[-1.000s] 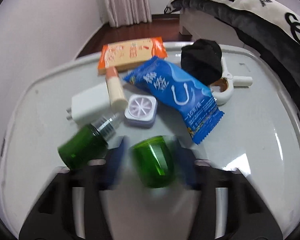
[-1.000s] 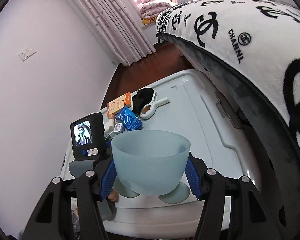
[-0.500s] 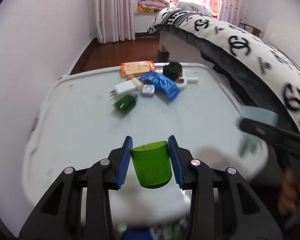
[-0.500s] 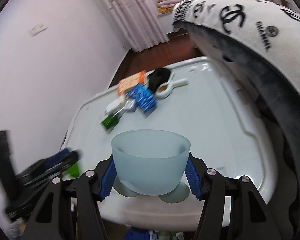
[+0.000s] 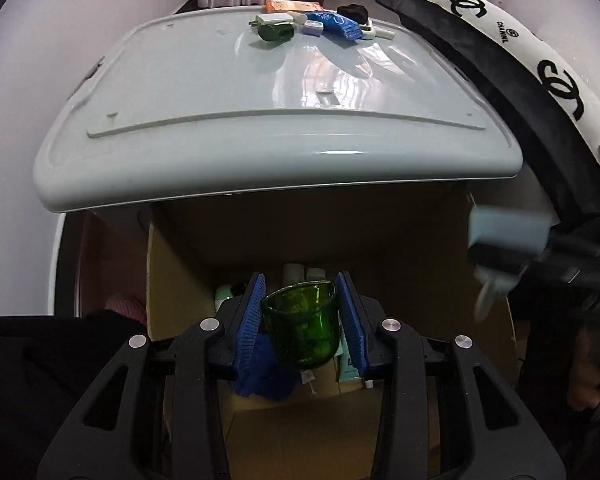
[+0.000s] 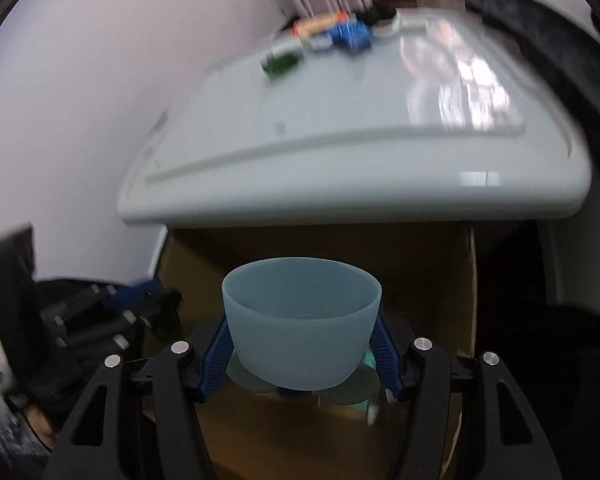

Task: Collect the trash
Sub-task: 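Drop the green cup with the left tool while the right tool drops the pale blue cup, then grasp the green spray bottle with the left tool while the right tool grasps the blue snack packet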

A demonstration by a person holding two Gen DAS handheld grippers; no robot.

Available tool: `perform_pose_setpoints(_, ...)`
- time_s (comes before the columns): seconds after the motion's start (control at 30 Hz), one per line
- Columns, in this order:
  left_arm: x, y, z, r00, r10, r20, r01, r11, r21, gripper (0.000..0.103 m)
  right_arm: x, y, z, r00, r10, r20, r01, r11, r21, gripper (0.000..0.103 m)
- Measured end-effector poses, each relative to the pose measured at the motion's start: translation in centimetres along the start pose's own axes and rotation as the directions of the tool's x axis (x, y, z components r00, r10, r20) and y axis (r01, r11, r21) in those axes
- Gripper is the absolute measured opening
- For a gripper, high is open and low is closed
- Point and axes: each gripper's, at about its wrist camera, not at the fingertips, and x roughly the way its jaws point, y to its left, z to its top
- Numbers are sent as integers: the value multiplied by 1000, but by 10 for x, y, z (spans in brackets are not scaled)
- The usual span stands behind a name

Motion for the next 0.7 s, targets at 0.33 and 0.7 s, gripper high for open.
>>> perform_pose_setpoints(0.33, 22, 12, -6, 992, 33, -118, -40, 998, -55, 72, 7, -15, 3, 1000, -11, -11, 12, 998, 68, 79)
perform_pose_setpoints(0.7, 10, 5, 118, 996, 35, 77, -39, 998, 53, 79, -36, -20, 111, 979, -51, 199, 56, 998, -15, 79)
